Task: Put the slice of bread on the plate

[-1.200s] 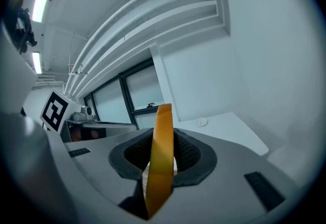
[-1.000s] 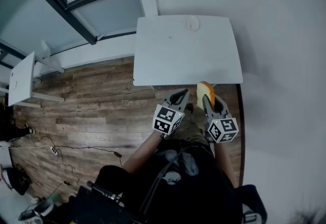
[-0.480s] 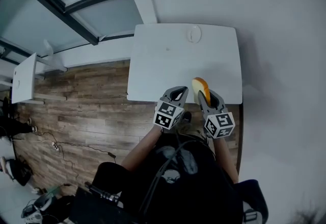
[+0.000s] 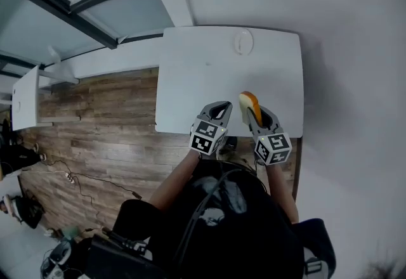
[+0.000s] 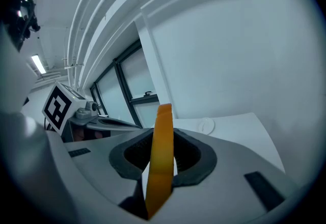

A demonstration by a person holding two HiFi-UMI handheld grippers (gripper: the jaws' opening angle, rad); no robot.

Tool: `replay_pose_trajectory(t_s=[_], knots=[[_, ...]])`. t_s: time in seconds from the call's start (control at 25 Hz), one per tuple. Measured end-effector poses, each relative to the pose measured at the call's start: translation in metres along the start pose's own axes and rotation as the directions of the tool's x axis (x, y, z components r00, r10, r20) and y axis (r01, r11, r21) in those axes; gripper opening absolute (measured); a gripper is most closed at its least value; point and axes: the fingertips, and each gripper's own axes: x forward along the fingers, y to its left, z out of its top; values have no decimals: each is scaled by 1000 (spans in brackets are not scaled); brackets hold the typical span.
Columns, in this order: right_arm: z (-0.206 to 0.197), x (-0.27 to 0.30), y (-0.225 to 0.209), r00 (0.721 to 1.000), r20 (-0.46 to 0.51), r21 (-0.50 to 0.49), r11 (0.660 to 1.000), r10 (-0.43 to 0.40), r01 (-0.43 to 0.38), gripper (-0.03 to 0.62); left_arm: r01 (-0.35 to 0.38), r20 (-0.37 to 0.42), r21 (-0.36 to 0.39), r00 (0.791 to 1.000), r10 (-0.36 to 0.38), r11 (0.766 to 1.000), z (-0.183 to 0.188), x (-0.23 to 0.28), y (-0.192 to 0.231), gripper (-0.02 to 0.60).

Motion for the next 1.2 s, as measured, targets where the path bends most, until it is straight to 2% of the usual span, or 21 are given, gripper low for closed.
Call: replay_pose_trajectory(t_s=[0.44, 0.64, 0.76, 0.84, 0.96, 1.08, 1.2], knots=[[34, 97, -49, 995, -14, -84, 992, -95, 94, 97, 58, -38, 20, 998, -57, 998, 31, 64, 84, 6], [24, 158, -84, 994, -80, -177, 983, -73, 58, 97, 34, -76, 1, 997, -34, 999, 31, 109, 110, 6], [29, 194, -119, 989, -102, -254, 964, -103, 74, 97, 13, -85, -26, 996, -15, 1000, 34, 139, 125, 6], [27, 216, -137, 983, -124, -368, 926, -132, 78, 97, 0, -89, -36, 996, -3, 999, 31, 158, 131, 6], [19, 251, -159, 974, -153, -566, 823, -166, 51, 97, -29, -100, -22, 995, 27, 999, 18, 184, 141, 6], [10, 284, -180, 958, -197, -685, 728, -207, 17, 97, -54, -133, -33, 990, 49, 998, 6, 203, 152, 6], [-4, 317, -199, 934, -225, -810, 586, -279, -20, 97, -75, -155, -58, 986, 65, 995, -5, 210, 164, 6]])
